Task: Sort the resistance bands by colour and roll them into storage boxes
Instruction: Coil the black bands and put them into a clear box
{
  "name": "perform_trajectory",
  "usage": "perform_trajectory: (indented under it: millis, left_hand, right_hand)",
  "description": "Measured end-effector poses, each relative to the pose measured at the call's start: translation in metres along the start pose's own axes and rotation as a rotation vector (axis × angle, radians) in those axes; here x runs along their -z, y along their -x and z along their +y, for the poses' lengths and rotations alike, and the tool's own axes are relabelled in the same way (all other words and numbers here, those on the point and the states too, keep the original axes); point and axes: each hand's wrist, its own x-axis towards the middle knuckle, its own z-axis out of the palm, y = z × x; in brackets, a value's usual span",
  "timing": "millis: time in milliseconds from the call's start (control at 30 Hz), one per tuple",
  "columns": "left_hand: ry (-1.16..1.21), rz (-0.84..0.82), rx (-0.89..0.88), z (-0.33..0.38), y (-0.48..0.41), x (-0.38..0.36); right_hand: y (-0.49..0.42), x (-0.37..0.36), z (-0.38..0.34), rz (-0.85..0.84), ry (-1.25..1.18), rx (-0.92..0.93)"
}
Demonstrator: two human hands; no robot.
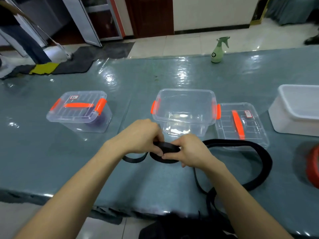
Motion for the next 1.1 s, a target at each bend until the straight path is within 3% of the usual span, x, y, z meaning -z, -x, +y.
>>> perform_trajectory:
  millis: [233,500,633,833,900,1033,1100]
  left_hand:
    - [0.74,0.125,0.105,-0.042,0.014,0.013]
    - [1.047,0.25,0.067,-0.067,0.007,-0.001]
    - [0.896,0.193,0.097,-0.085,0.007,0.002]
    - [0.119,0.073,-0.006,-0.089,-0.007,0.018]
    - [-0.036,0.02,-0.052,-0.085,-0.014,0.022]
    - [-0.018,0.003,-0.112,-0.09,-0.025,0.028]
    - [0.236,0.037,-0.118,-0.1,-0.026,0.028]
  right_hand:
    - [-0.005,0.023,0.009,0.159,-0.373,-0.009]
    - [-0.027,0.009,-0.007,0.324,-0.73,-0.014]
    - [-0.035,-0.006,-0.01,0.206,-0.689,-0.033]
    - [-0.044,-0.015,-0.023,0.163,-0.232,-0.077]
    - [-0.051,-0.019,-0.032,0.119,-0.136,-0.053]
    - [-0.065,-0.015,-0.034,0.148,-0.043,-0.051]
    - [-0.066,-0.008,-0.031,0.192,-0.113,-0.052]
